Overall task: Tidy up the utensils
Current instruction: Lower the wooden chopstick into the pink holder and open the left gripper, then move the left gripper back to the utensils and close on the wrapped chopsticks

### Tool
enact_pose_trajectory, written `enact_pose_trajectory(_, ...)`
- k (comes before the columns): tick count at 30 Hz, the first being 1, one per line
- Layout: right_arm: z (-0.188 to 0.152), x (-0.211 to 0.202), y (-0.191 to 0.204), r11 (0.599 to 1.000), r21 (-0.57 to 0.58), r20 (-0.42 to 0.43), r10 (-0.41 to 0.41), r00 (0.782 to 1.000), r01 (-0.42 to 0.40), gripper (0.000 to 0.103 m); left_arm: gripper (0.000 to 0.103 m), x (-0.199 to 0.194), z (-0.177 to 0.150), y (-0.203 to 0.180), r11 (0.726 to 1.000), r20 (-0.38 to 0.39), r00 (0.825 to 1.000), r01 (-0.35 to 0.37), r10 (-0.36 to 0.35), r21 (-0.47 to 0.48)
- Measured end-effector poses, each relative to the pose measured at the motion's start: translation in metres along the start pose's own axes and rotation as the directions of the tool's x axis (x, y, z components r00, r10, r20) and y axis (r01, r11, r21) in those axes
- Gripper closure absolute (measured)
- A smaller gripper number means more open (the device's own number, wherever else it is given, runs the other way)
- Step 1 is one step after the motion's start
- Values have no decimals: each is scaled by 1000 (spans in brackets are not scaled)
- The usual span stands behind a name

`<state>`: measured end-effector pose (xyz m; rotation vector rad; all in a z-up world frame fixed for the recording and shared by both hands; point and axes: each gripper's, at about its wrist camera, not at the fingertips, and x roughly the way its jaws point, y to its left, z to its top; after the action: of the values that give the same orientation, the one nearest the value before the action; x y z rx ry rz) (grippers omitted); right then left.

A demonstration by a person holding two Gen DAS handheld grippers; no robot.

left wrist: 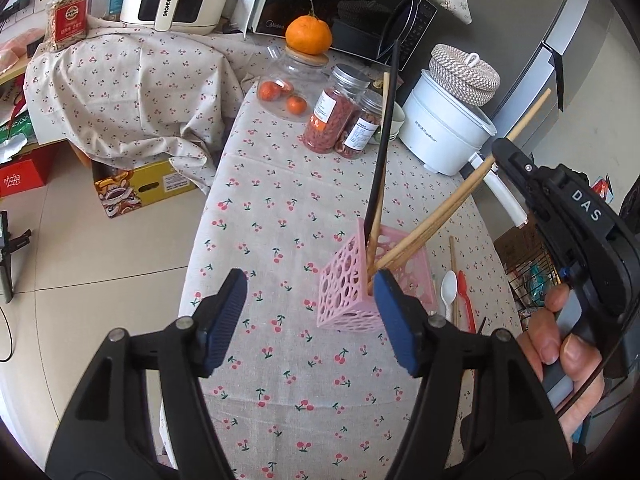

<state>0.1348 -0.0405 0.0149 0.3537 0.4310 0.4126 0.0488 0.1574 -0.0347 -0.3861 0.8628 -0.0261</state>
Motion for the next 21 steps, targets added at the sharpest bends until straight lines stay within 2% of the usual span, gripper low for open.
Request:
enact_pose_trajectory(4, -14, 14, 3, 999, -12, -33, -42, 999, 42, 96, 36, 2, 0, 3, 1000, -11, 1000, -7, 7, 7)
enact_pose_trajectory(9, -20, 18, -4, 999, 7, -94, -45, 995, 46, 93, 33, 1, -1, 1, 1000, -22, 1000, 0, 0, 24)
enact_pose_trajectory(13, -9, 3, -15, 999, 41, -100, -18, 995, 22, 75, 29, 0, -6, -7, 999, -35, 999, 11, -10, 52)
enact_pose_trajectory(17, 5, -20, -29, 999, 54, -96, 1, 995, 4, 64, 28, 1, -13, -19, 996, -62, 998, 32, -27, 85)
enact_pose_trajectory(21, 17, -41, -49, 999, 35, -122, -14, 992, 18, 52, 26, 5, -23, -36, 989, -94, 995, 39, -26, 145)
